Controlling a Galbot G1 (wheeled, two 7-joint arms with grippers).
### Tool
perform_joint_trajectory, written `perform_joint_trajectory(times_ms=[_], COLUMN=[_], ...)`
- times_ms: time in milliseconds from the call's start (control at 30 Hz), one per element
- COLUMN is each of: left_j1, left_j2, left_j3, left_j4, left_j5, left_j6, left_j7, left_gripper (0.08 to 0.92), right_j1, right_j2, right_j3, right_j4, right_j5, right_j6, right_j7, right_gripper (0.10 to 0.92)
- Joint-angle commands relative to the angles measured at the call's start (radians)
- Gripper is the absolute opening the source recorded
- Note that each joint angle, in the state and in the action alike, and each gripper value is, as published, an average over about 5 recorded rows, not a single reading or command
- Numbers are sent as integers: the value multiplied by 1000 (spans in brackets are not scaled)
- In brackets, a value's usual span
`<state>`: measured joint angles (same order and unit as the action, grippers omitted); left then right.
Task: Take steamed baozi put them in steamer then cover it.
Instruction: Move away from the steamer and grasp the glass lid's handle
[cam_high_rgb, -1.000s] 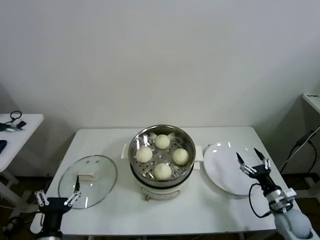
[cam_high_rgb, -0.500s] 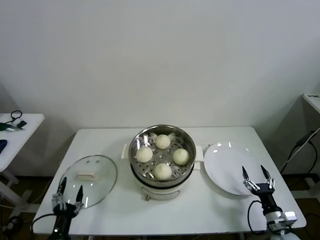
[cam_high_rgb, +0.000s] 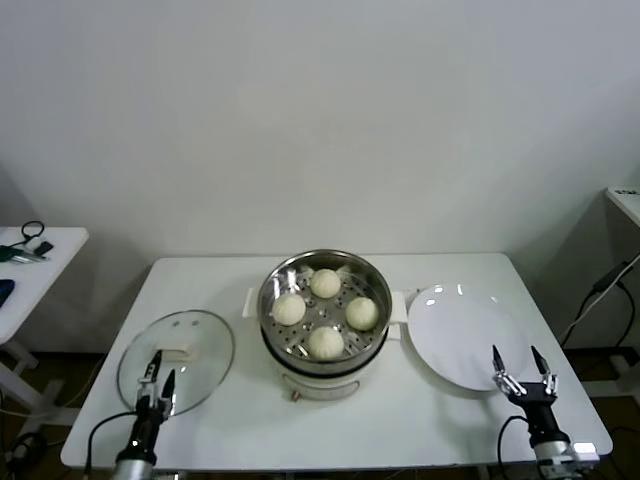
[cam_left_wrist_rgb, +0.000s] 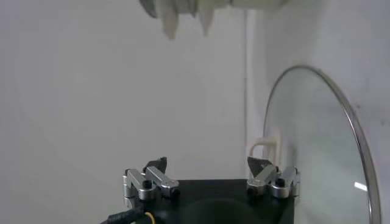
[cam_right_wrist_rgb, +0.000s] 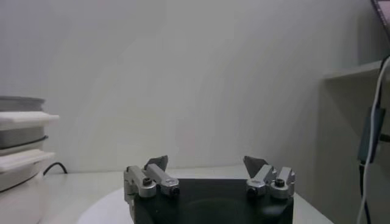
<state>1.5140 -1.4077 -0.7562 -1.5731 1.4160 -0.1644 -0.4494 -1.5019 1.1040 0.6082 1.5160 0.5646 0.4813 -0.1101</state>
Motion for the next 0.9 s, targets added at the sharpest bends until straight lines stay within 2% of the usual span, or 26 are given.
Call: perform_joint_trajectory(times_ms=[33,400,733,900], left_j1=[-96,-227,-269,-276], left_j2=[0,19,45,57], left_j3=[2,13,16,12], left_j4=[114,236,280,299], left_j5=[95,100,58,50], left_j6=[13,28,35,30], left_j7=[-25,-1,11,9], left_gripper=[823,823,823,765], right_j1=[-19,-16,-18,-22], right_j2=[17,20,35,41], right_j3=[12,19,18,17], right_j4=[3,-6,-11,-14], right_j5=[-3,-3,-8,-11], right_j6=[8,9,12,15], right_j7=[6,6,2,0], right_gripper=[823,823,823,823])
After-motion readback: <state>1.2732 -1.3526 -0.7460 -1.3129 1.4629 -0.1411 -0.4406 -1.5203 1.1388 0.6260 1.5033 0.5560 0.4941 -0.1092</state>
